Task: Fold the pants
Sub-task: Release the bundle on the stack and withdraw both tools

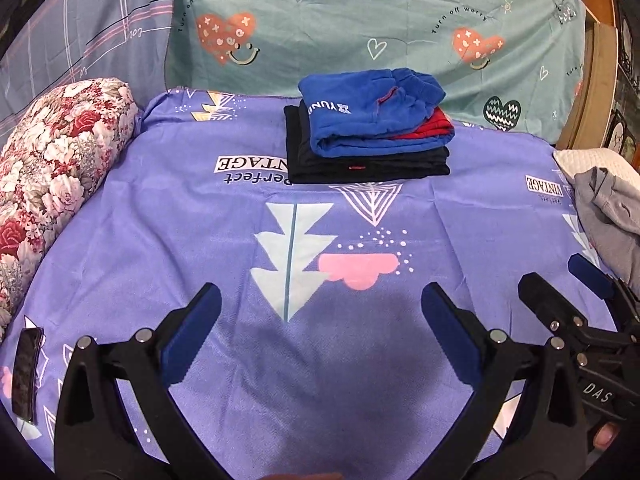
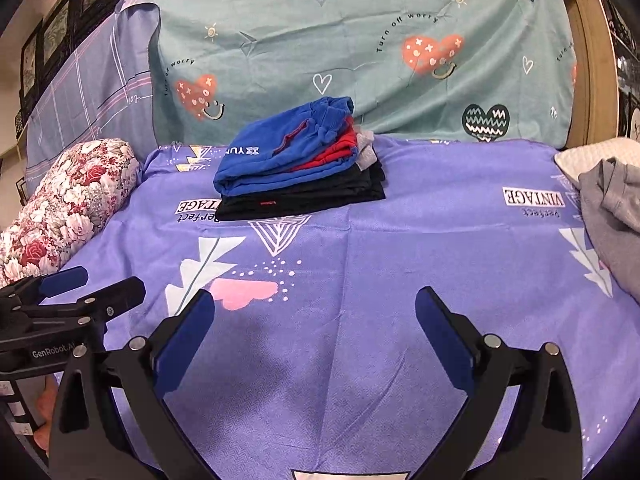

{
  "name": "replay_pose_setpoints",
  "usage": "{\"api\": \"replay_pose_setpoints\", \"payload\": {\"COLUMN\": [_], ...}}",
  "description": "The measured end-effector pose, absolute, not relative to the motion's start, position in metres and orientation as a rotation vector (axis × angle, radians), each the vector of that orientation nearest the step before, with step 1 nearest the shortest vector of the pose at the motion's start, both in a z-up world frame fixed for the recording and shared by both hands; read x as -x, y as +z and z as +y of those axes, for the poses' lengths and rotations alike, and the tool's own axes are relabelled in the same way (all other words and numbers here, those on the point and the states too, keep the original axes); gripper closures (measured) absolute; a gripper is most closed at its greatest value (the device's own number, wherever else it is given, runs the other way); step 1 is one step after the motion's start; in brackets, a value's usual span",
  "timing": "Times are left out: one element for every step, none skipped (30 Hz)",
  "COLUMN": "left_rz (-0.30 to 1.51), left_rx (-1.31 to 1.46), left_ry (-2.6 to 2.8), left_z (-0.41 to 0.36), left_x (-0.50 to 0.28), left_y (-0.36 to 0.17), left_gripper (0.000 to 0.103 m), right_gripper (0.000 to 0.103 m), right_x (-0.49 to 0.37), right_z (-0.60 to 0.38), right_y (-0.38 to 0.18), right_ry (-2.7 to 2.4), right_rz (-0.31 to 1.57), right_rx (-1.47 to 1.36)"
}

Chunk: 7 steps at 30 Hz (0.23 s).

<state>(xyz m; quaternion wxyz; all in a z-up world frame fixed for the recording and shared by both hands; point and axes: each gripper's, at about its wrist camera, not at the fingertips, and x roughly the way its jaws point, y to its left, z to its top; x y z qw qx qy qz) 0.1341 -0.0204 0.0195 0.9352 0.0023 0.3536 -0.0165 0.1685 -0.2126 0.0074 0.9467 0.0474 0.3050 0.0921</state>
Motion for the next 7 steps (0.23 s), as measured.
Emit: {"api": "replay_pose_setpoints", "payload": {"left_rz": [0.730, 0.736, 0.738, 0.738, 0.736, 0.737, 0.738], "left_rx": [-0.012, -0.020, -0.024, -0.027, -0.031, -0.035, -0.035], "left_ry": [-0.033, -0.031, -0.030, -0.028, -0.021, -0.014, -0.013], "left_z": [-0.022, -0.023, -0.023, -0.023, -0.023, -0.023, -0.023], "left_x": [-0.136, -0.139, -0.141, -0.143, -0.145, -0.147, -0.148], "left_y": [0.017, 0.014, 0.011, 0.007, 0.003, -0.002, -0.005], "left_gripper": [0.002, 0.002, 0.002, 0.002, 0.002, 0.002, 0.002], "right_gripper": [0.002, 0.002, 0.002, 0.002, 0.002, 0.002, 0.002], "right_x": [-0.169, -0.170, -0.172, -0.173, -0.174, -0.175, -0.176], "right_z": [-0.214, -0.215, -0.215, -0.214, -0.214, -0.214, -0.213], "right_y": [0.005, 0.002, -0.001, -0.004, -0.006, -0.008, -0.010], "right_ry": [0.190, 0.193, 0.193, 0.190, 0.187, 0.189, 0.189], "right_rz": [0.626, 0.635, 0.644, 0.654, 0.666, 0.673, 0.680], "right_rx": [-0.107, -0.118, -0.119, -0.120, -0.121, -0.120, -0.119]}}
